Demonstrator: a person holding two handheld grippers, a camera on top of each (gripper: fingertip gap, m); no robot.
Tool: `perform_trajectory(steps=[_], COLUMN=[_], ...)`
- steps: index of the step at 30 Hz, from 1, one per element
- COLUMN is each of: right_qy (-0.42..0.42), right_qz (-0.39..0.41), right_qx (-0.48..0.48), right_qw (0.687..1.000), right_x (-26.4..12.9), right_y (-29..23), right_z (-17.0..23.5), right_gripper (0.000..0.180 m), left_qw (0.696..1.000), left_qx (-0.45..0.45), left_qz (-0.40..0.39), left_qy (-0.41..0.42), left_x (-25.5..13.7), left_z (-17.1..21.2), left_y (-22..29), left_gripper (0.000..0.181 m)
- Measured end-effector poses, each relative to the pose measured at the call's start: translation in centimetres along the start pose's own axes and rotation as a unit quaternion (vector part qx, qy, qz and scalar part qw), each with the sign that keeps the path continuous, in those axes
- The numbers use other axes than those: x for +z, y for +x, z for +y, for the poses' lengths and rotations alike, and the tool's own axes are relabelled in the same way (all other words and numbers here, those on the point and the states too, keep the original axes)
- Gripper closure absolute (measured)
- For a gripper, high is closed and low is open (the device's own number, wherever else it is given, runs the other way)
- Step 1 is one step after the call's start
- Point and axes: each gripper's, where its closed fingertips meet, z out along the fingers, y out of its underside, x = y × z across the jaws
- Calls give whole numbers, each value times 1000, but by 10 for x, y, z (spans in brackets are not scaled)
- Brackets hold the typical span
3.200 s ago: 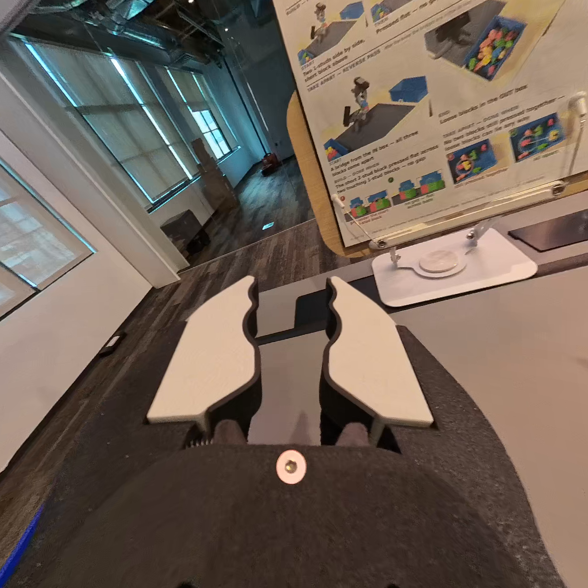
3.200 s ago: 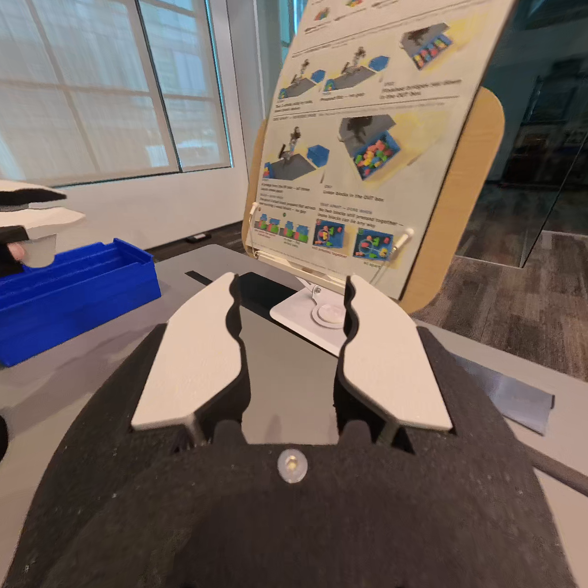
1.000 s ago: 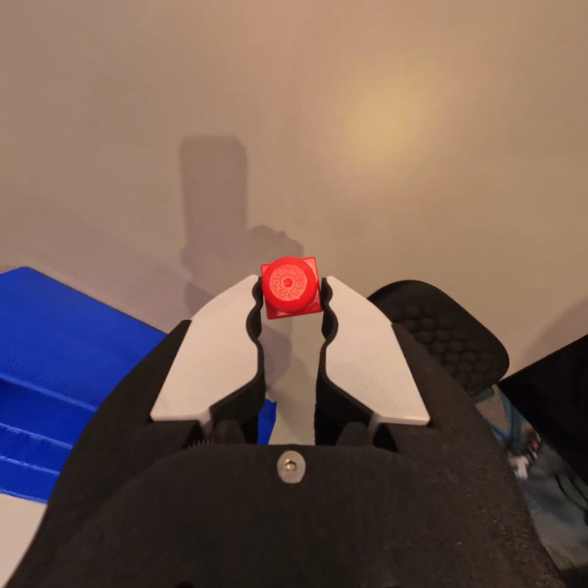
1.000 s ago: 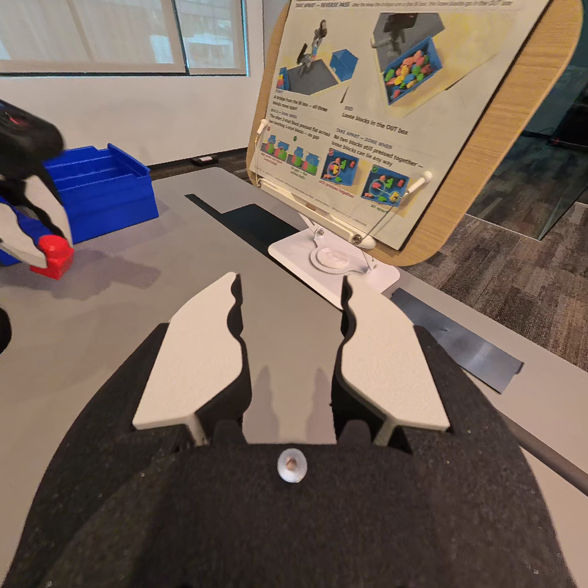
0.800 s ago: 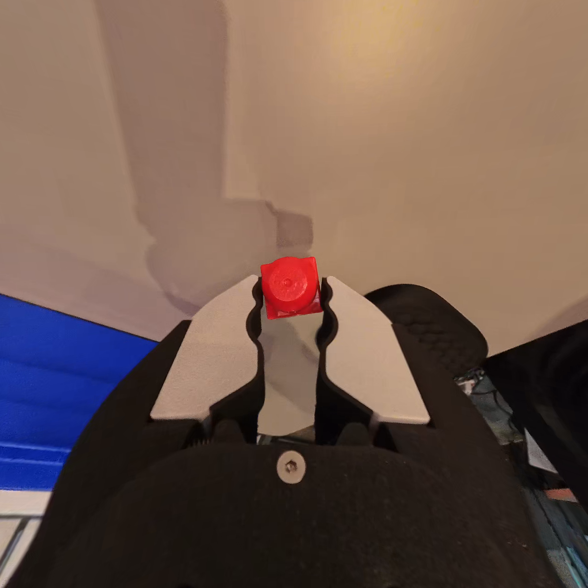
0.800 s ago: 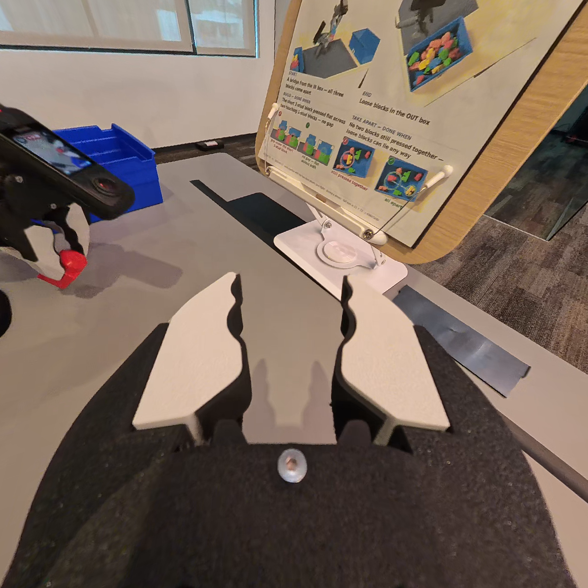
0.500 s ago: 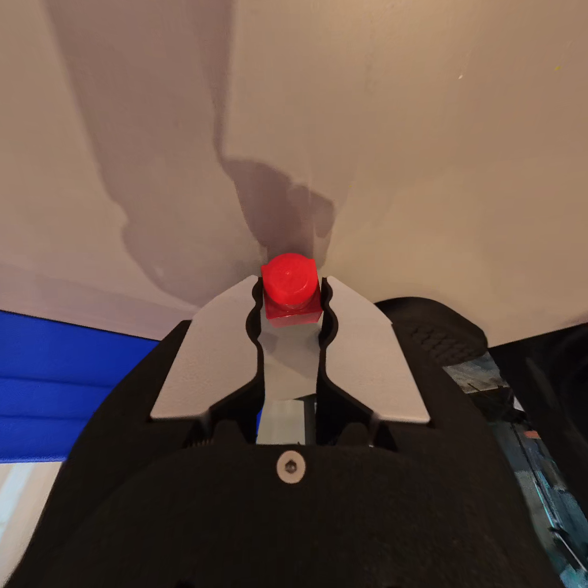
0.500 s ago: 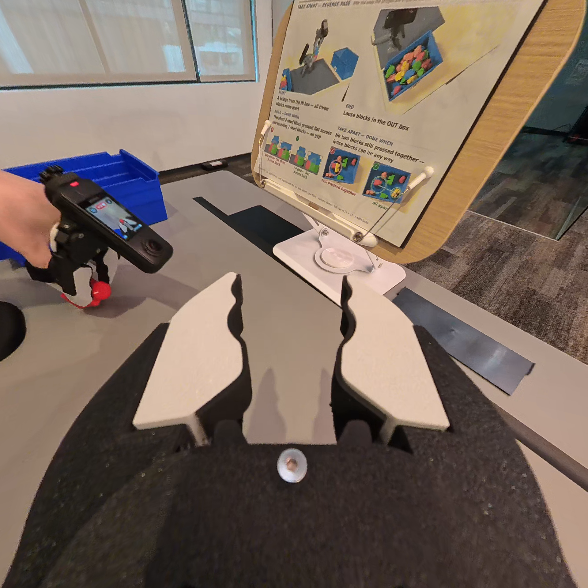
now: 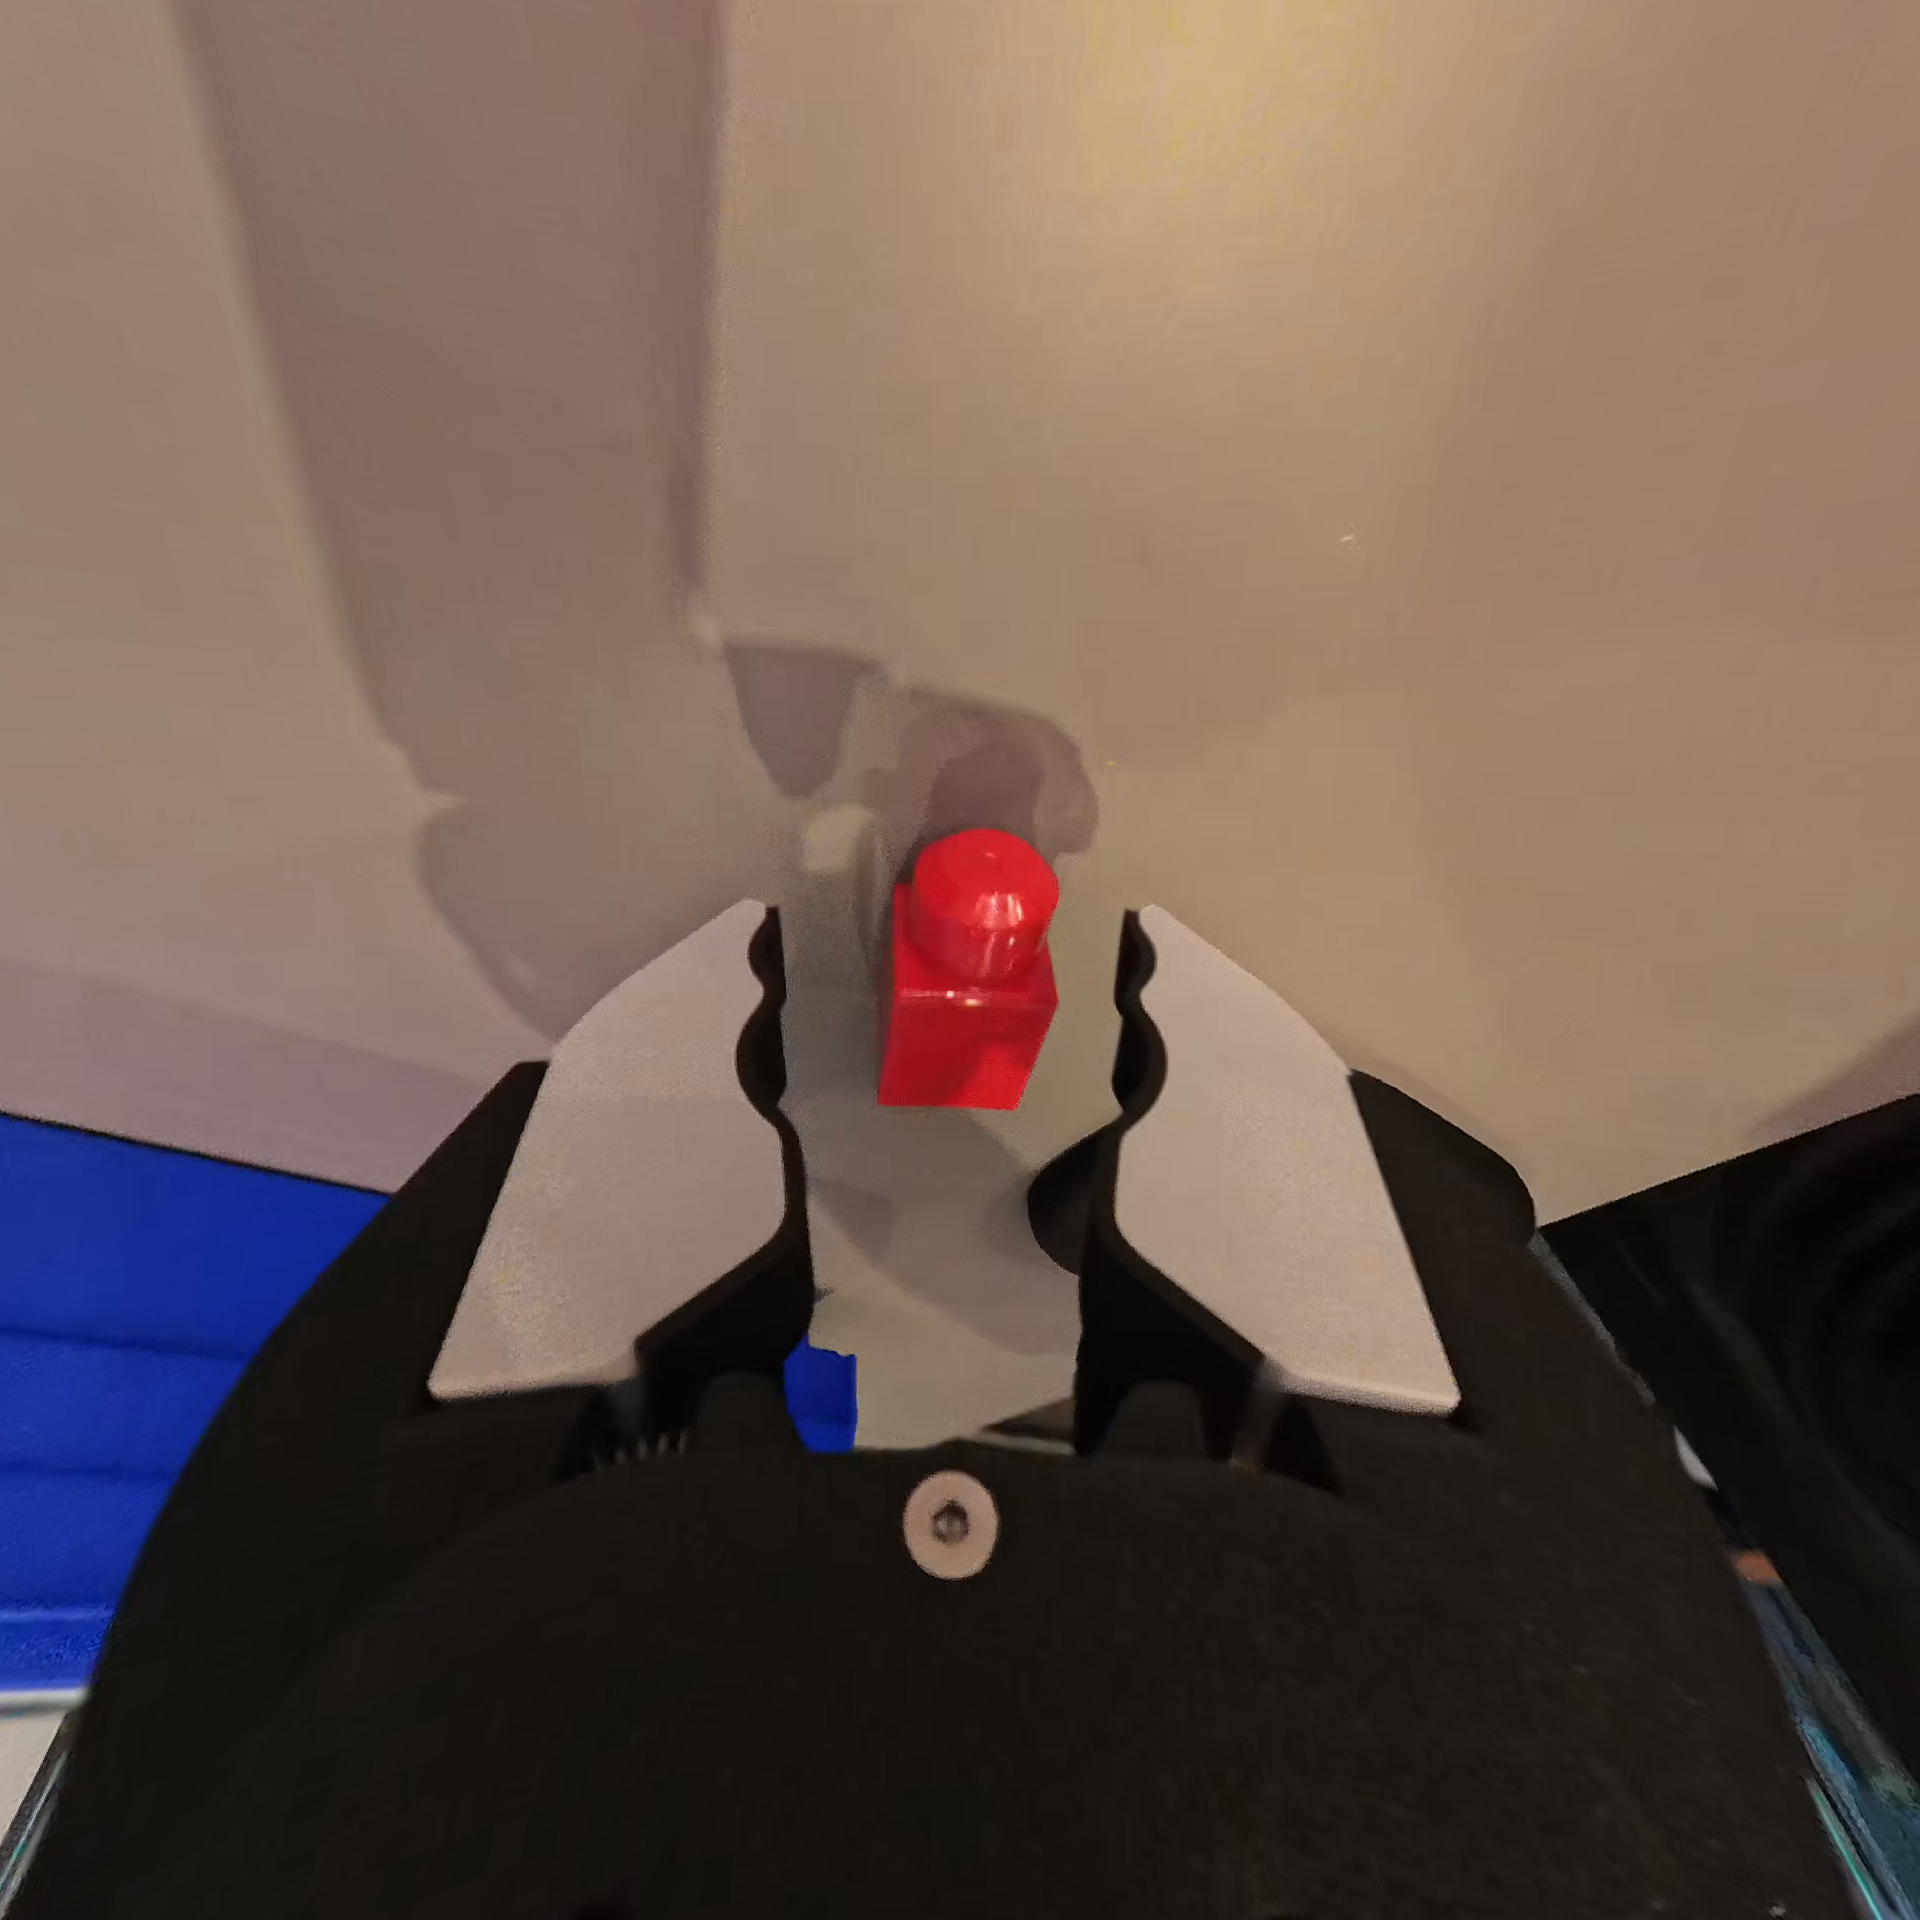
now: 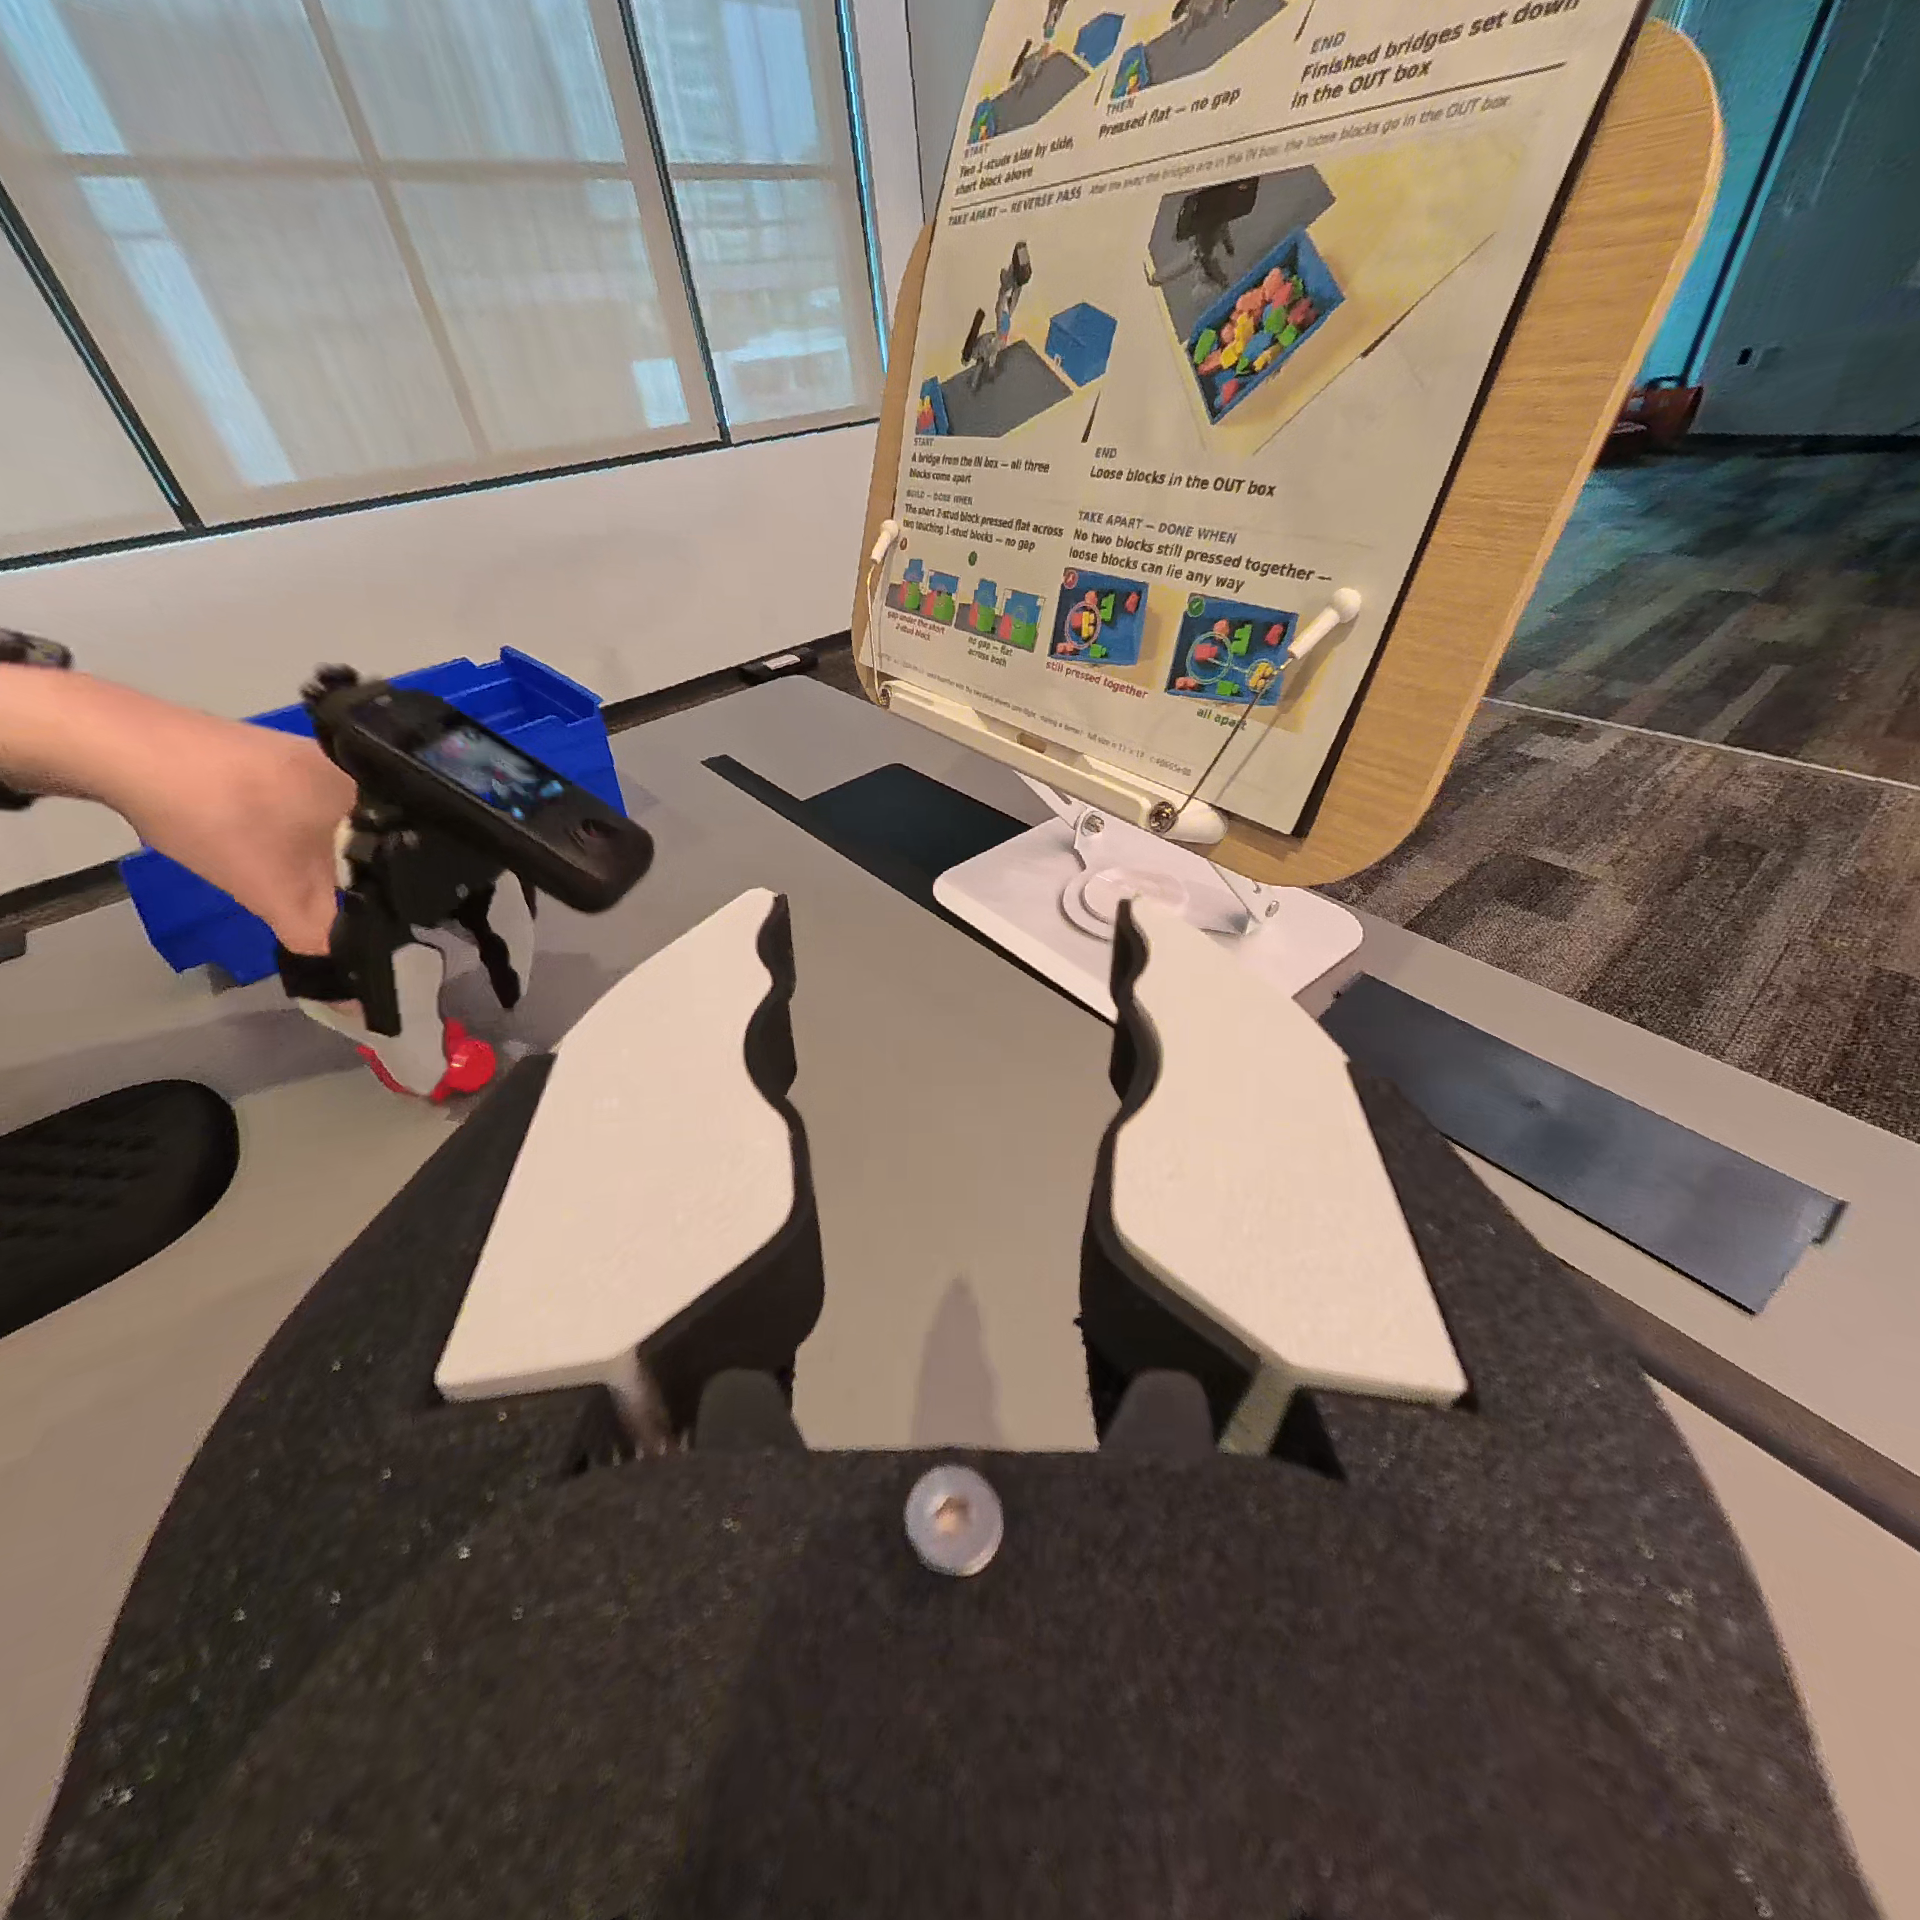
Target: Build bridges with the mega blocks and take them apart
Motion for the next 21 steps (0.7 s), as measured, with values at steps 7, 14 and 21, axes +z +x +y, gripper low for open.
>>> perform_trajectory(steps=[7, 14, 21], right_qy=[-10, 9, -19], right_qz=[2, -24, 5], right_qx=[11, 22, -30], right_qw=[1000, 999, 999], right_x=[-4, -1, 4], right_y=[6, -6, -9], right_z=[8, -3, -4], right_gripper=[121, 121, 121], left_qw=[969, 896, 830], left_qx=[-33, -272, -410], left_qz=[-16, -126, 43], left_qy=[245, 327, 376], left_x=[-114, -124, -27], left_z=[22, 176, 162], left_y=[-33, -196, -240], left_gripper=[124, 132, 134])
